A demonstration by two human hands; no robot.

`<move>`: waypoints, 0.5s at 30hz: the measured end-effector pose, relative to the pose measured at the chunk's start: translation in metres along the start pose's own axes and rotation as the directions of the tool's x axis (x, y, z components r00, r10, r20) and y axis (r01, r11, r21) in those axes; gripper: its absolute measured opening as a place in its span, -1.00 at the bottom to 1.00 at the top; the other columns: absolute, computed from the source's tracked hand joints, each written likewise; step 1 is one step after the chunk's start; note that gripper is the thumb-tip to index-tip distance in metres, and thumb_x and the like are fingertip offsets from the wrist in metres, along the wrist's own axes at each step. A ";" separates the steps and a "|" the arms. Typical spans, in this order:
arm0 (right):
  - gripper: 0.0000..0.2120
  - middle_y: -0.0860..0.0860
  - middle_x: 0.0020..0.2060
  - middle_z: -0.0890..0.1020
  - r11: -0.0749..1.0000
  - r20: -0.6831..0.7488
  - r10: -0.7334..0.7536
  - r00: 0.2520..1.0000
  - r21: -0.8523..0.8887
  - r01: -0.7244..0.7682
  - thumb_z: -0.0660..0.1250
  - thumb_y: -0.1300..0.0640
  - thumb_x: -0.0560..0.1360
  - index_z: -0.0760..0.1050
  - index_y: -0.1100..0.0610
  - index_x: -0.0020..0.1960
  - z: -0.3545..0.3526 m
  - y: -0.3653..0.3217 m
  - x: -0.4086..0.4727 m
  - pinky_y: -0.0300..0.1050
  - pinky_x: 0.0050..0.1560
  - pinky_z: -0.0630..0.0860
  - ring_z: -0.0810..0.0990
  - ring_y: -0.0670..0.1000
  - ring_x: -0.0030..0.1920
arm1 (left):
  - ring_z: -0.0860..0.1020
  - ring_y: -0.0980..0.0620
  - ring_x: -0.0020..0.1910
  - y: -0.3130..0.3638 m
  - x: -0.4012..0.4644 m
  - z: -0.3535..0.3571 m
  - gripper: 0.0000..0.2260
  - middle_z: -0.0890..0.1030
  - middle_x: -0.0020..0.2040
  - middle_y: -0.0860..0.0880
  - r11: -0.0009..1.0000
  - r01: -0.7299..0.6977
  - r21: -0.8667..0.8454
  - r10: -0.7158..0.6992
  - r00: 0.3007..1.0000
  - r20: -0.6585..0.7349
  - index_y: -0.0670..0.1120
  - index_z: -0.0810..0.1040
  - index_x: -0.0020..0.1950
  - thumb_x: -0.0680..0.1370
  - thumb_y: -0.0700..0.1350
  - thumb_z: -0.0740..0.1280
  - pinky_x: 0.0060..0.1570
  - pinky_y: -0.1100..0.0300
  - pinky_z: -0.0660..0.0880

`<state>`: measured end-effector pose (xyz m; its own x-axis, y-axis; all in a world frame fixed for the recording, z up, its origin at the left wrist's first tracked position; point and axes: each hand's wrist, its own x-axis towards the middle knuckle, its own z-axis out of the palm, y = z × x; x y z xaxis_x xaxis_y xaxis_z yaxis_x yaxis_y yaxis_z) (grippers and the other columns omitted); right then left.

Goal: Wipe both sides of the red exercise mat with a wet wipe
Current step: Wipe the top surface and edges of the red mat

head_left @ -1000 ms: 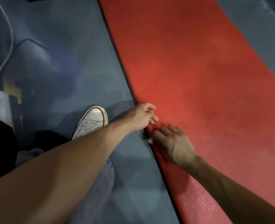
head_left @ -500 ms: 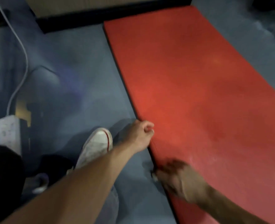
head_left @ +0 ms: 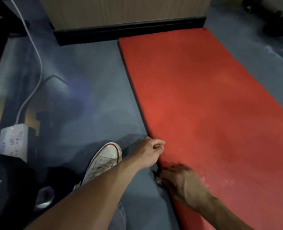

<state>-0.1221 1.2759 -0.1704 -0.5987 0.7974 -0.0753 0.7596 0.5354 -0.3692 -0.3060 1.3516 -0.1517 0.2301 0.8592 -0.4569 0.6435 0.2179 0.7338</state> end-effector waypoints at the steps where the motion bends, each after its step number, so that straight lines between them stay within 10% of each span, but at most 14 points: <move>1: -0.84 -0.14 -0.20 0.63 1.000 0.042 -0.027 0.999 0.008 0.027 0.20 -0.07 0.61 0.53 -0.09 -0.03 -0.003 -0.002 -0.011 -0.09 -0.08 0.50 0.60 -0.02 -0.15 | 0.51 0.11 0.24 -0.002 0.001 -0.001 -0.73 0.46 0.17 0.09 1.000 -0.004 -0.002 0.004 1.000 0.013 0.11 0.60 0.35 0.68 0.02 0.27 0.09 0.37 0.30; 15: -0.87 -0.17 -0.10 0.66 0.998 0.185 -0.040 0.982 0.054 0.030 0.24 0.02 0.53 0.55 -0.11 0.00 -0.015 -0.004 -0.025 -0.06 0.11 0.47 0.59 -0.04 -0.04 | 0.48 0.08 0.32 -0.010 0.005 0.002 -0.74 0.50 0.32 0.04 1.000 -0.006 -0.001 0.006 1.000 0.023 0.15 0.60 0.34 0.68 0.05 0.26 0.41 0.15 0.35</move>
<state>-0.1064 1.2581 -0.1536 -0.6650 0.7102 -0.2312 0.7265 0.5434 -0.4205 -0.3101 1.3524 -0.1621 0.2505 0.8498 -0.4638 0.6413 0.2132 0.7371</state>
